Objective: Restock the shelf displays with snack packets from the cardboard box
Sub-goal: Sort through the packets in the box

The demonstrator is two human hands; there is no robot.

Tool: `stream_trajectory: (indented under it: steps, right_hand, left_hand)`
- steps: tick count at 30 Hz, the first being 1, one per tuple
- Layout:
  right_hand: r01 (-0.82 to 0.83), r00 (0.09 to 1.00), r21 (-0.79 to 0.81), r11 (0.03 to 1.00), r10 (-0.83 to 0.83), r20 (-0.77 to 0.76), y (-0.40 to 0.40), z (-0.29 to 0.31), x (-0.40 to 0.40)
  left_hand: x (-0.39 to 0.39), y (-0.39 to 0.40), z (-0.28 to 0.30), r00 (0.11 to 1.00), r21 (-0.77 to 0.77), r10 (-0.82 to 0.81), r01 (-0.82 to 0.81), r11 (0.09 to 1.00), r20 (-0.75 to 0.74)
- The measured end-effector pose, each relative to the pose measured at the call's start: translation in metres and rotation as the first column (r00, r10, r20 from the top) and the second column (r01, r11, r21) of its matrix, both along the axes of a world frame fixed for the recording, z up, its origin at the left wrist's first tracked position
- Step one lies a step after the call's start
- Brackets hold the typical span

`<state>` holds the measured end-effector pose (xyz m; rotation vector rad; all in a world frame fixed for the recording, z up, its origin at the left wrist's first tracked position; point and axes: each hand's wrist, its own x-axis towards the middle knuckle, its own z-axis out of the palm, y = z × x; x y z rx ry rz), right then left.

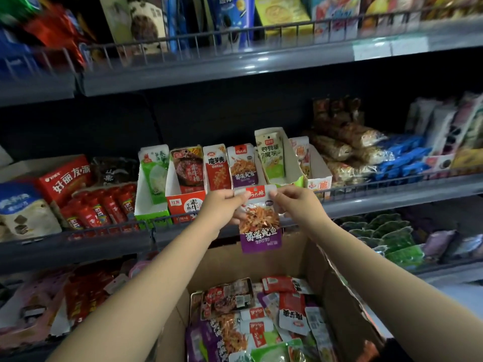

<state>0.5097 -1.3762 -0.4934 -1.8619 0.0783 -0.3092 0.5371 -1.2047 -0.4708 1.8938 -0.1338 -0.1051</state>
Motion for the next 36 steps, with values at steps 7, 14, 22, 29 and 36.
stream_trajectory:
  steps: [7,14,22,29,36]
  right_hand:
    - [0.049,0.995,-0.037,0.998,-0.045,0.094,-0.017,0.023,0.050]
    - [0.123,0.974,-0.185,0.975,-0.082,0.212,-0.021,0.055,0.120]
    - [0.155,0.982,-0.289,0.945,-0.114,0.153,-0.014,0.058,0.189]
    - [0.176,0.980,-0.470,0.865,-0.109,0.166,-0.013,0.036,0.231]
    - [0.173,0.980,-0.501,0.848,-0.097,0.174,-0.019,0.015,0.257]
  left_hand:
    - [0.058,-0.023,0.033,0.997,-0.060,0.033,-0.029,0.998,0.066]
    - [0.119,-0.035,0.065,0.978,-0.100,0.094,-0.077,0.992,0.186]
    - [0.182,-0.034,0.057,0.968,-0.075,0.179,-0.168,0.983,0.179]
    - [0.218,-0.033,0.021,0.920,0.162,0.141,-0.213,0.964,0.367]
    - [0.235,-0.029,0.002,0.878,0.264,0.148,-0.292,0.919,0.456]
